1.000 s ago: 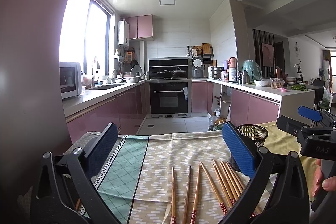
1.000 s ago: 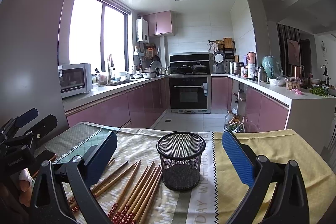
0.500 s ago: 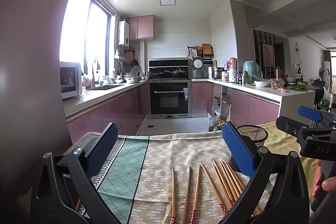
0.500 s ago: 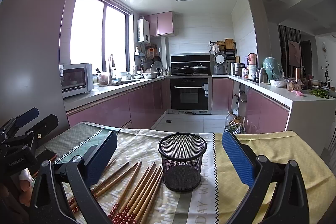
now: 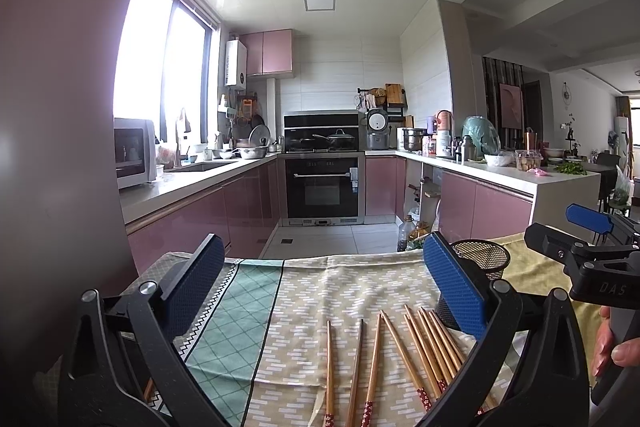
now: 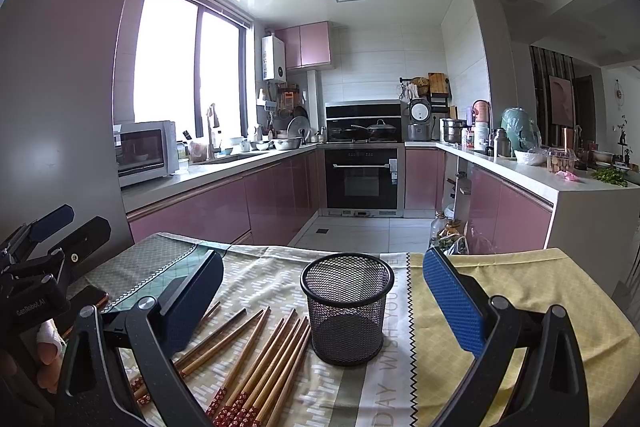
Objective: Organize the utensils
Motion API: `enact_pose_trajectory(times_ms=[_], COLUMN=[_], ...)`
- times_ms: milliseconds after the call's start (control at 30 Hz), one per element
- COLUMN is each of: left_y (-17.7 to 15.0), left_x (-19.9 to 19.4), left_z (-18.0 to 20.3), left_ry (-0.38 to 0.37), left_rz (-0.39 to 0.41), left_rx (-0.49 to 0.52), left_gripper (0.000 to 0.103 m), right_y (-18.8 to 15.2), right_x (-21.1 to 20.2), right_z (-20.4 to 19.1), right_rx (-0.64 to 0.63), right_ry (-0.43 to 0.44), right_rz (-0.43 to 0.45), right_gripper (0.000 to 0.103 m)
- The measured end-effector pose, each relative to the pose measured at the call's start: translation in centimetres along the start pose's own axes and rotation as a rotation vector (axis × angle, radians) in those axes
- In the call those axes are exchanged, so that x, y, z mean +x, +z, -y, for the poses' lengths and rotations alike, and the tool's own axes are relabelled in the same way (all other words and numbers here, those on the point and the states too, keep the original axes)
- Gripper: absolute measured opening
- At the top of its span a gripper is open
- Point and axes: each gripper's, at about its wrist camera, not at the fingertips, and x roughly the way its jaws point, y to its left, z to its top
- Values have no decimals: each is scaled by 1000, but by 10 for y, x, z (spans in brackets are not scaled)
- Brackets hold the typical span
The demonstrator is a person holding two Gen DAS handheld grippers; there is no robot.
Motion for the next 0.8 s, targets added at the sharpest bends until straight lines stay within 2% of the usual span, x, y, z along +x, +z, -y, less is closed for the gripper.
enact_pose_trajectory(times_ms=[800], left_y=[-1], left_x=[1], left_z=[2], left_ry=[-1], left_rz=[-4], left_rx=[1], left_gripper=[98], right_y=[-1], right_x=[1], right_z=[6], right_rx=[7], right_ry=[-1], right_rz=[-9], right_gripper=[97])
